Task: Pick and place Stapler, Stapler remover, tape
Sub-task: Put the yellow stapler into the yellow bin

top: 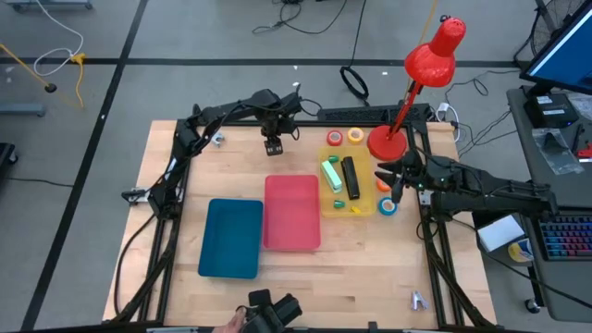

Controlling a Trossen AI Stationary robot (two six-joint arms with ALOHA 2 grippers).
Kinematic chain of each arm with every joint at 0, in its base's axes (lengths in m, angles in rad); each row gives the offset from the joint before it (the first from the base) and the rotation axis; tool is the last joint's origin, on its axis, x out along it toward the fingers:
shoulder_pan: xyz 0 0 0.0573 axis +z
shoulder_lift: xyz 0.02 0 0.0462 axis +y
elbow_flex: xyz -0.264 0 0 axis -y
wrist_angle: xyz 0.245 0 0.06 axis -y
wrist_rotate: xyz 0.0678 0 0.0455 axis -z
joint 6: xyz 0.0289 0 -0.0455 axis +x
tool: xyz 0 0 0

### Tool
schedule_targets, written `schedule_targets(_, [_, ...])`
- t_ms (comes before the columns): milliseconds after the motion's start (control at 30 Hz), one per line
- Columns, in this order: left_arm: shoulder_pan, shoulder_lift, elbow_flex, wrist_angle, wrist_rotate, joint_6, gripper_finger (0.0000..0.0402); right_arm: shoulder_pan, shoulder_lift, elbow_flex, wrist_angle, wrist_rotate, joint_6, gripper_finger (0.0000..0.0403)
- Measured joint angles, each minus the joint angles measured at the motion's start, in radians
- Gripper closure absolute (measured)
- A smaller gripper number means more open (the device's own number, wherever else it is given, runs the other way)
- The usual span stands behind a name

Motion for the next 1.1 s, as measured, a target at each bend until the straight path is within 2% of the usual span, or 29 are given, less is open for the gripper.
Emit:
schedule_targets(267, [0.000, 0.000, 0.000, 0.004, 0.005, 0.032, 0.0199, 0.000, 0.000, 0.000, -0.005, 0.000, 0.002, 0.0241])
schedule_targets(600, [0.001, 0.000, 0.000, 0.032, 0.005, 0.054, 0.0146, 0.000, 0.000, 0.000, -0.005, 0.000, 0.002, 0.0241])
schedule_targets(767, [0.010, 0.000, -0.003, 0.034, 0.005, 0.060, 0.0136, 0.000, 0.000, 0.000, -0.005, -0.003, 0.002, 0.0242])
schedule_targets(967, [0.021, 0.001, -0.090, 0.069, -0.011, 0.061, 0.0135, 0.000, 0.000, 0.000, -0.005, -0.003, 0.003, 0.0241])
schedule_targets(1100, [0.019, 0.002, -0.153, 0.152, -0.011, 0.069, 0.0135, 0.000, 0.000, 0.000, -0.004, -0.002, 0.014, 0.0242])
